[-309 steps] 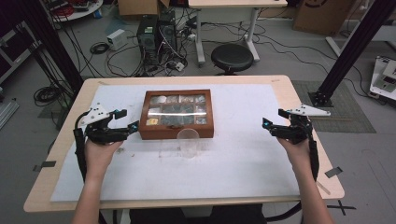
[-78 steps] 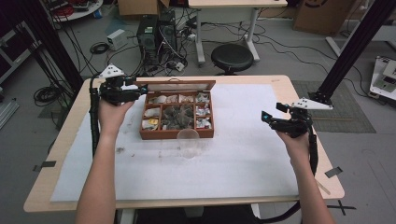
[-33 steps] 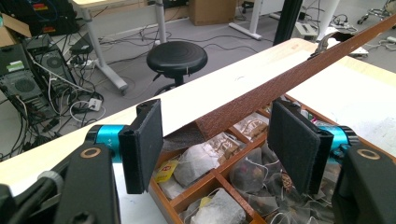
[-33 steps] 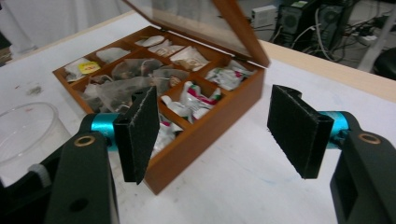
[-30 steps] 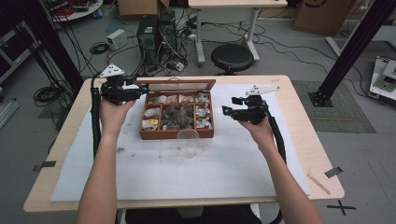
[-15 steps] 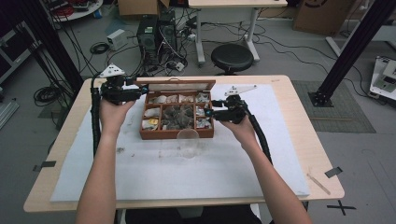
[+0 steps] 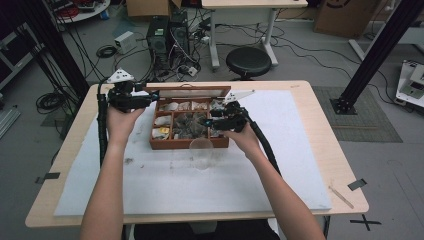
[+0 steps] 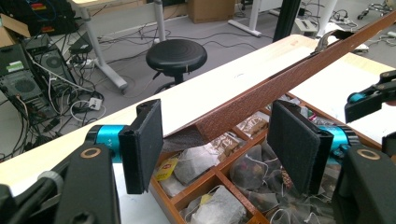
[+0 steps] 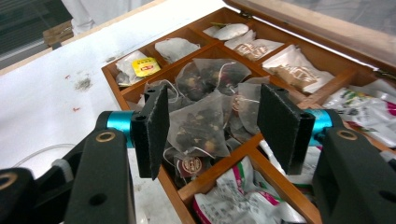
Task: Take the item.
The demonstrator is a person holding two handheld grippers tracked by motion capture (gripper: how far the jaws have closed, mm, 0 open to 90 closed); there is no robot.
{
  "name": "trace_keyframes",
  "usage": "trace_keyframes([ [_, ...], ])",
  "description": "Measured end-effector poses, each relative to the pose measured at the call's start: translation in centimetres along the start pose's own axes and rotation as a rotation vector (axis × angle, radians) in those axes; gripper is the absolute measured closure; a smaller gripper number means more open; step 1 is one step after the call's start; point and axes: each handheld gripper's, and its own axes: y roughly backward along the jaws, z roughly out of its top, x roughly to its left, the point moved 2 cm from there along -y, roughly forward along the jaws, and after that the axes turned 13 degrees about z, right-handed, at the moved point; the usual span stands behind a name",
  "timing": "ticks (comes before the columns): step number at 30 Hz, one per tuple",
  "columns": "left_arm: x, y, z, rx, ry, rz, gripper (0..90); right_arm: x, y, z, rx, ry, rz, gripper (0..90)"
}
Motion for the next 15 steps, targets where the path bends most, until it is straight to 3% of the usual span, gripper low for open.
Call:
trace_keyframes([
  [15, 0.0, 0.0, 0.0, 0.003, -0.005, -0.002, 36.0, 0.5, -3.0, 0.5, 0.068, -0.006, 0.039, 54.0],
])
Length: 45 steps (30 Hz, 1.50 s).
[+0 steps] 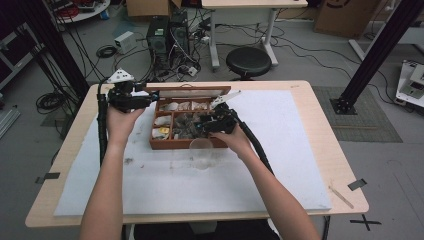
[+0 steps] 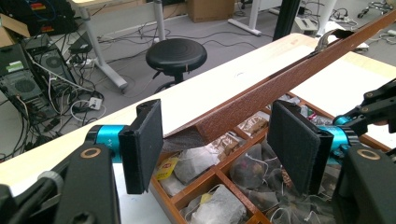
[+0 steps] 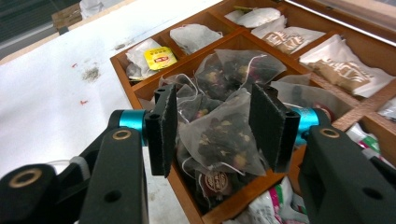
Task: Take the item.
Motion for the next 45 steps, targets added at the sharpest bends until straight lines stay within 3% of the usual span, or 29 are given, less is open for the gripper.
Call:
trace_keyframes([
  [17, 0.0, 0.0, 0.0, -0.001, 0.000, 0.002, 36.0, -0.4, -1.3, -0.2, 0.046, -0.033, 0.005, 67.9],
  [29, -0.1, 0.0, 0.0, 0.002, -0.001, 0.003, 36.0, -0.4, -1.3, -0.2, 0.041, -0.032, 0.032, 89.9],
  [37, -0.1, 0.0, 0.0, 0.005, -0.004, 0.004, 36.0, -0.2, -1.0, -0.1, 0.042, -0.022, 0.026, 90.0],
  [45, -0.1, 0.0, 0.0, 0.006, -0.005, 0.006, 36.0, 0.2, -0.3, 0.4, 0.010, 0.009, 0.016, 90.0],
])
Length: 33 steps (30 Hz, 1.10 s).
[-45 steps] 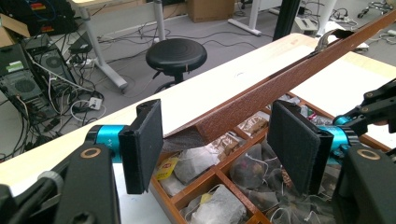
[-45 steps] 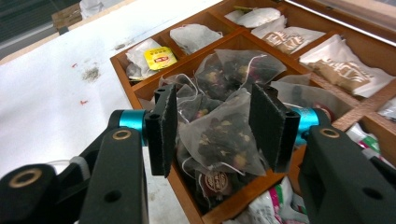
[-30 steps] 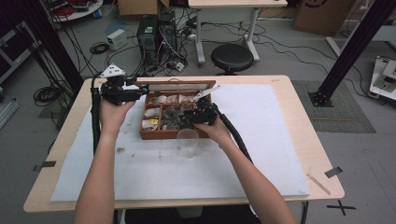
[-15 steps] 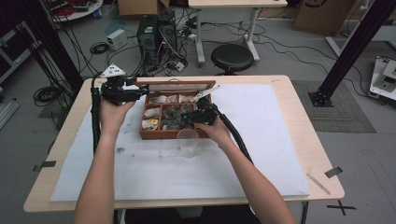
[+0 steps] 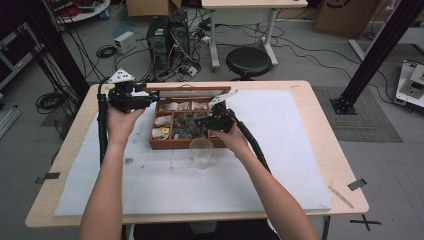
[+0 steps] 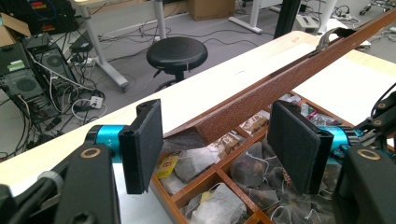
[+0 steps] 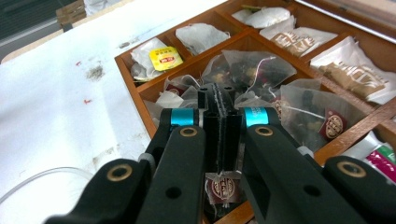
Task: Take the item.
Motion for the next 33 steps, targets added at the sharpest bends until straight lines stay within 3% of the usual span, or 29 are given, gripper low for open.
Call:
trace_keyframes([
  [24, -0.1, 0.0, 0.0, 0.004, -0.002, 0.001, 36.0, 1.0, 1.4, 1.4, -0.048, 0.055, -0.033, 90.0],
  [33, -0.1, 0.0, 0.0, 0.004, 0.001, 0.001, 35.8, 0.5, 1.5, 1.3, -0.038, 0.031, -0.047, 90.0],
])
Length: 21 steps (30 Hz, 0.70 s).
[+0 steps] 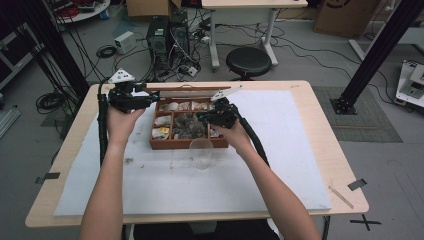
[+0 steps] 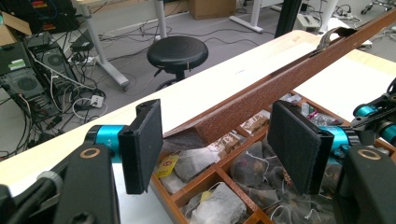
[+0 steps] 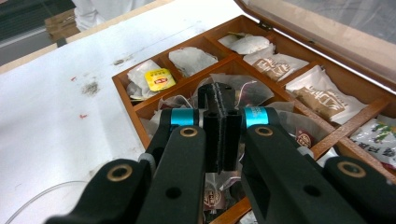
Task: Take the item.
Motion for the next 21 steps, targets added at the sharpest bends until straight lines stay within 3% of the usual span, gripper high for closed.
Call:
trace_keyframes([
  [2, 0.0, 0.0, 0.0, 0.001, 0.000, 0.000, 35.7, 0.0, 0.0, 0.0, -0.004, -0.001, -0.012, 73.9],
  [7, 0.0, -0.1, 0.0, 0.005, -0.002, 0.002, 35.3, -0.2, -0.6, -0.4, 0.042, -0.032, -0.012, 65.6],
  [11, 0.0, 0.0, 0.0, 0.006, -0.003, 0.002, 35.3, -0.5, -1.0, -0.7, 0.064, -0.043, -0.013, 69.7],
  [16, 0.0, -0.1, 0.0, 0.002, -0.001, 0.001, 35.2, -0.5, -1.2, -0.9, 0.091, -0.048, 0.006, 89.8],
  [21, 0.0, -0.1, 0.0, 0.001, 0.000, 0.000, 35.2, -0.3, -1.0, -0.7, 0.075, -0.031, 0.005, 90.0],
])
